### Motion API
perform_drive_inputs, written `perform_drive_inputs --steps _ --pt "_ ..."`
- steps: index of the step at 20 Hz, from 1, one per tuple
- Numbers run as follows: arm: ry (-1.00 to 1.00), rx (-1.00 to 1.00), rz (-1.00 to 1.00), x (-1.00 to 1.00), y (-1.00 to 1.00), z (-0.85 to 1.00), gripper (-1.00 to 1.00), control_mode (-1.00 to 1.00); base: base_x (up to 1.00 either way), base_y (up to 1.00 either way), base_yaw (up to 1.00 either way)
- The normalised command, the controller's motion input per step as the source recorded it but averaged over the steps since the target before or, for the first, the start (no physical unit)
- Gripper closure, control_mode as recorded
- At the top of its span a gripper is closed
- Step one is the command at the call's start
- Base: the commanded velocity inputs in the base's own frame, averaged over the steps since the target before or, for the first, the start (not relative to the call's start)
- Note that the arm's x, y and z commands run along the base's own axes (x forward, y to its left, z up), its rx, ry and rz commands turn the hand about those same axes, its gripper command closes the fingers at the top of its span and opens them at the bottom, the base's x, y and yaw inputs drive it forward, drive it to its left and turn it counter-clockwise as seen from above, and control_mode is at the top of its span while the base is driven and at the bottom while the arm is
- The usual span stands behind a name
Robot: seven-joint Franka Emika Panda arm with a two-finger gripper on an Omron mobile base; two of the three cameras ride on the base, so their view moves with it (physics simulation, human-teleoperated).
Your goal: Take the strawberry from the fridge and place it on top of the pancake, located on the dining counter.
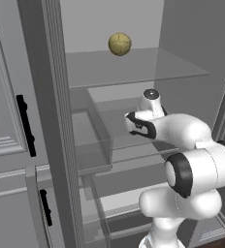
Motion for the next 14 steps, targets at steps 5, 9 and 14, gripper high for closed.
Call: perform_drive_inputs --steps 5,9,14 --pt "0.0 0.0 0.0 0.37 0.12 -0.15 -1.0 -1.0 0.0 0.0 0.0" --pt "0.01 0.0 0.0 0.48 0.19 -0.22 -1.0 -1.0 0.0 0.0 0.0" --pt "0.0 0.0 0.0 0.39 0.06 -0.13 -1.0 -1.0 0.0 0.0 0.0"
